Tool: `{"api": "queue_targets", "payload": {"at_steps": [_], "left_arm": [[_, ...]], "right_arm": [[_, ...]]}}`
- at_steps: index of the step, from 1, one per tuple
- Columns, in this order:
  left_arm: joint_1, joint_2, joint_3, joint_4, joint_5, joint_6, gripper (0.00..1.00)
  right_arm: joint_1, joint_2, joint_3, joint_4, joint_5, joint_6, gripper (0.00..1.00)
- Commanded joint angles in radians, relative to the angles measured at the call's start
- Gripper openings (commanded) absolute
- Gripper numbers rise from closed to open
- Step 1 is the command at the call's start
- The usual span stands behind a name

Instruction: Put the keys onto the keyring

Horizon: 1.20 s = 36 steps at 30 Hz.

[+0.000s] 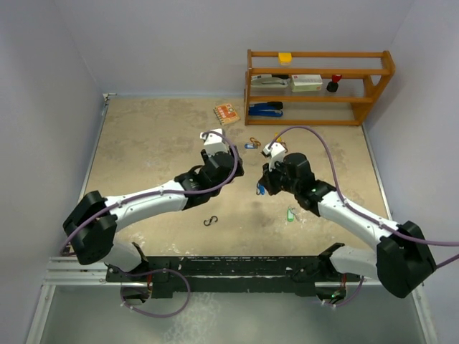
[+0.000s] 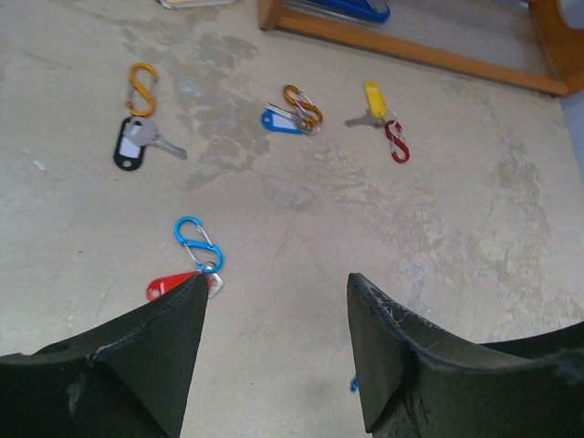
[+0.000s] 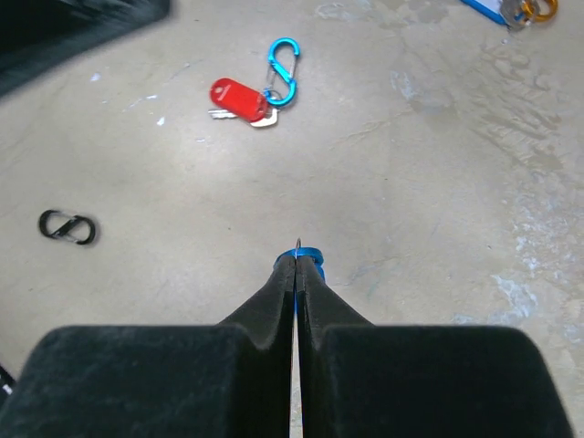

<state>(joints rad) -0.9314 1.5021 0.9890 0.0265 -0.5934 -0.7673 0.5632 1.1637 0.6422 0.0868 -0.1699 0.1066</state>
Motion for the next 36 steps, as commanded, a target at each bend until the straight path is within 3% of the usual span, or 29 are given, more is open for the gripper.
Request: {"api": "queue_targets", "payload": {"at_steps": [1, 9, 19, 21, 22, 26, 30, 36], "left_arm": [[0.008, -0.078, -0.055, -0.052, -0.12, -0.046, 0.61], [0.008, -0.205, -0.257, -0.069, -0.154, -0.1, 0.62], [0.007, -0.311, -0.384, -0.083, -0.144, -0.13, 0.61], [0.005, -0.314, -0.399, -0.089, -0.143, -0.138, 0.61], [0.005, -0.317, -0.404, -0.09, -0.142, -0.14, 0.61], [0.005, -0.329, -0.42, -0.089, -0.14, -0.148, 0.61], [0.003, -0.328, -0.42, -0.086, -0.137, -0.147, 0.61], [-0.005, -0.319, -0.42, -0.077, -0.133, -0.145, 0.6]], "right_arm": [[0.006, 0.053, 0.073, 0.006, 0.081, 0.029, 0.0], [0.006, 0.189, 0.135, 0.042, 0.144, 0.048, 0.0], [0.006, 0.336, 0.235, 0.072, 0.165, 0.071, 0.0], [0.006, 0.341, 0.243, 0.059, 0.179, 0.076, 0.3], [0.006, 0.338, 0.241, 0.056, 0.19, 0.078, 0.39], [0.006, 0.286, 0.208, 0.058, 0.222, 0.091, 0.61], [0.005, 0.208, 0.178, 0.023, 0.272, 0.099, 0.64], [0.006, 0.129, 0.182, -0.224, 0.464, 0.263, 0.65]]}}
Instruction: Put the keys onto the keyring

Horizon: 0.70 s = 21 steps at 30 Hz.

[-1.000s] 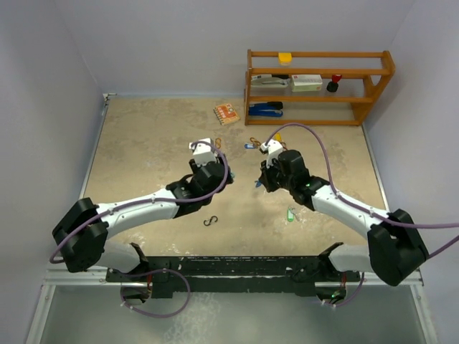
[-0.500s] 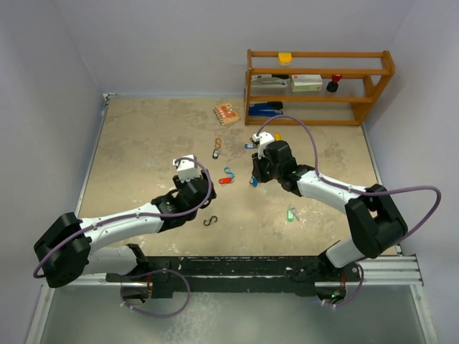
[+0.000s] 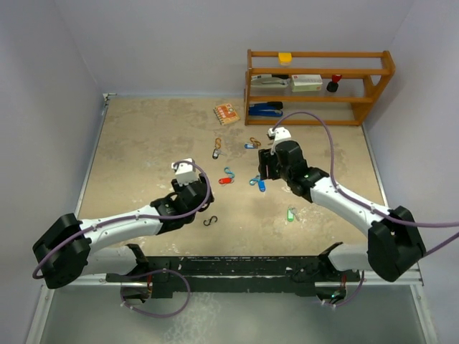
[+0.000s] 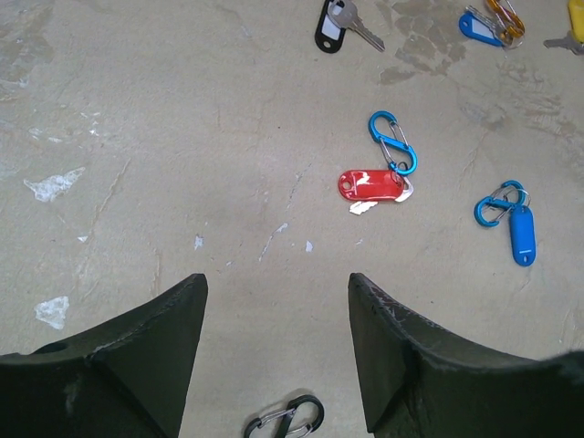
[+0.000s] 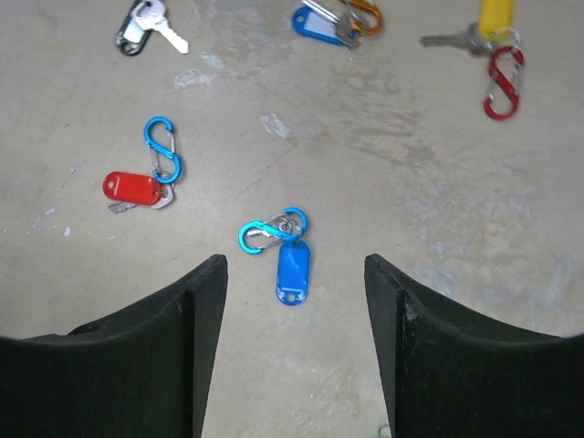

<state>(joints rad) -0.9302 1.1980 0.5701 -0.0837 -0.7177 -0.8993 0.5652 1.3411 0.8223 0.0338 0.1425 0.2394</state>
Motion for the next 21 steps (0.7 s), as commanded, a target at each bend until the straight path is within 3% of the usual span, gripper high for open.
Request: {"api": "queue_targets", "payload": {"at_steps": [1, 7, 21], "left_arm": [[-0.007, -0.005, 0.0, 0.032, -0.006, -0.013, 0.6], [-0.011, 0.036, 0.012, 0.036, 0.015, -0.012, 0.58], [-0.083, 0.075, 0.002, 0.035, 0.062, 0.02, 0.57]], "right_arm": [[0.004, -0.059, 0.0, -0.208, 0.173, 0.158, 0.64], [0.004, -0.142, -0.05, -0.362, 0.191, 0.298, 0.64], [-0.043, -0.234, -0.219, -0.354, 0.192, 0.343, 0.66]]}}
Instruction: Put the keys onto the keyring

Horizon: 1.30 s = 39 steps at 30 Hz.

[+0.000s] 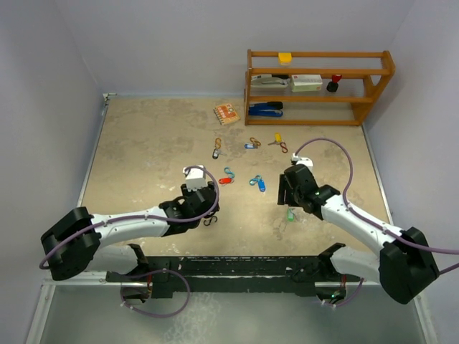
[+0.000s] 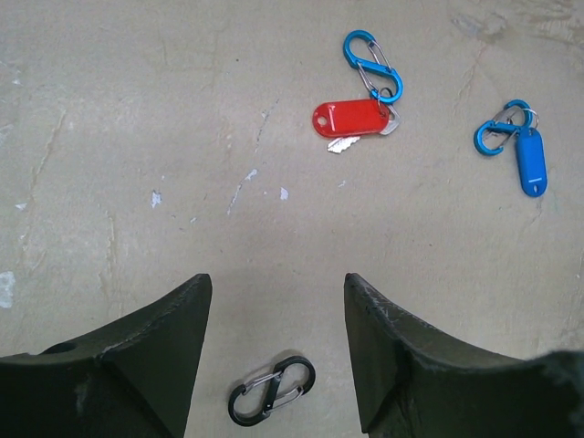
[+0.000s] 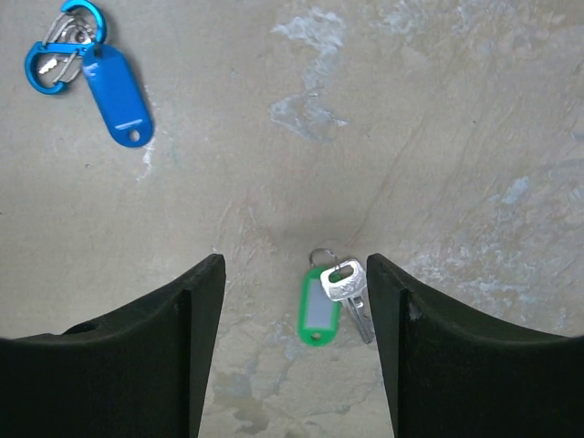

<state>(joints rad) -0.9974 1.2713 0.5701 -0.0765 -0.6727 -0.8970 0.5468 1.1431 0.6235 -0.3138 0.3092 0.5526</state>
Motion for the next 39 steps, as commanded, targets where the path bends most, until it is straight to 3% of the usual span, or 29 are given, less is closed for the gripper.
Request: {"api": "queue_targets", "payload": {"at_steps": [1, 8, 20, 39], "left_arm": [[-0.02, 0.005, 0.0, 0.029, 0.02, 0.022, 0.57], [-0.035, 0.002, -0.015, 0.012, 0.021, 0.022, 0.56], [-0.034, 0.002, -0.019, 0.004, 0.013, 0.021, 0.55], [-0.035, 0.016, -0.015, 0.001, 0.007, 0.019, 0.55]], "right_arm": [[-0.034, -0.043, -0.025, -0.007, 0.021, 0.027, 0.66], [-0.106, -0.057, -0.058, -0.002, -0.027, -0.007, 0.62], [-0.12, -0.021, -0.087, 0.055, -0.113, -0.016, 0.45], [-0.133, 0.039, -0.107, 0.11, -0.142, -0.024, 0.38]]}}
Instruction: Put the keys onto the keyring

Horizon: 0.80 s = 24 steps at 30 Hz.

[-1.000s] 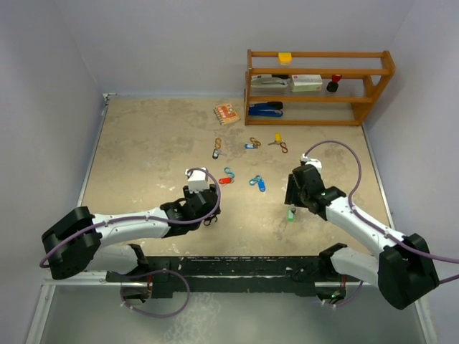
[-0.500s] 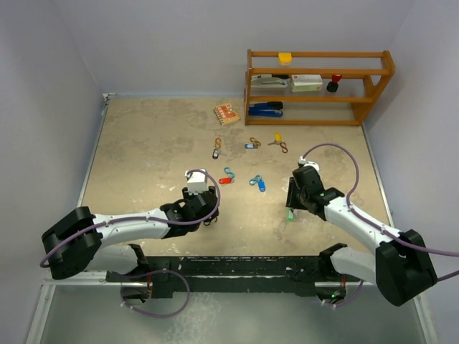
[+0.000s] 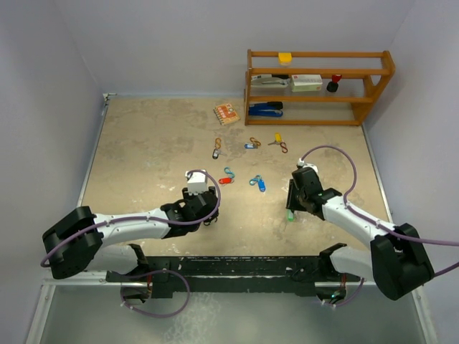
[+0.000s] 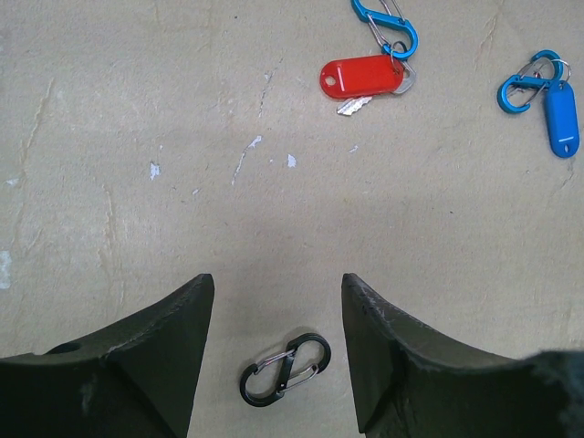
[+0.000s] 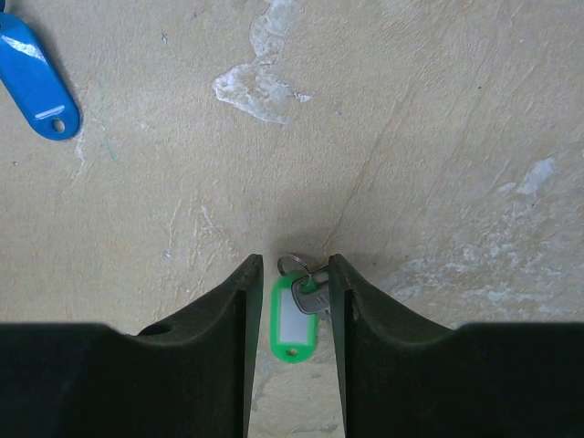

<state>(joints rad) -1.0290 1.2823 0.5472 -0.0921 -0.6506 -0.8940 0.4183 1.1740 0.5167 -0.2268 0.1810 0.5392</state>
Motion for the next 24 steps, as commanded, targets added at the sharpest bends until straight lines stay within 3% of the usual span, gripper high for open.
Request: {"api": "queue_targets", "payload": {"at_steps": [1, 24], "left_arm": [[-0.003, 0.006, 0.008, 0.017, -0.015, 0.015, 0.55], [-0.003, 0.009, 0.001, 0.018, -0.022, 0.013, 0.55]], "right_arm": [[-0.005, 0.01, 0.0, 0.024, -0.016, -0.012, 0.37], [-0.01, 0.028, -0.01, 0.04, -0.037, -0.014, 0.3]]}}
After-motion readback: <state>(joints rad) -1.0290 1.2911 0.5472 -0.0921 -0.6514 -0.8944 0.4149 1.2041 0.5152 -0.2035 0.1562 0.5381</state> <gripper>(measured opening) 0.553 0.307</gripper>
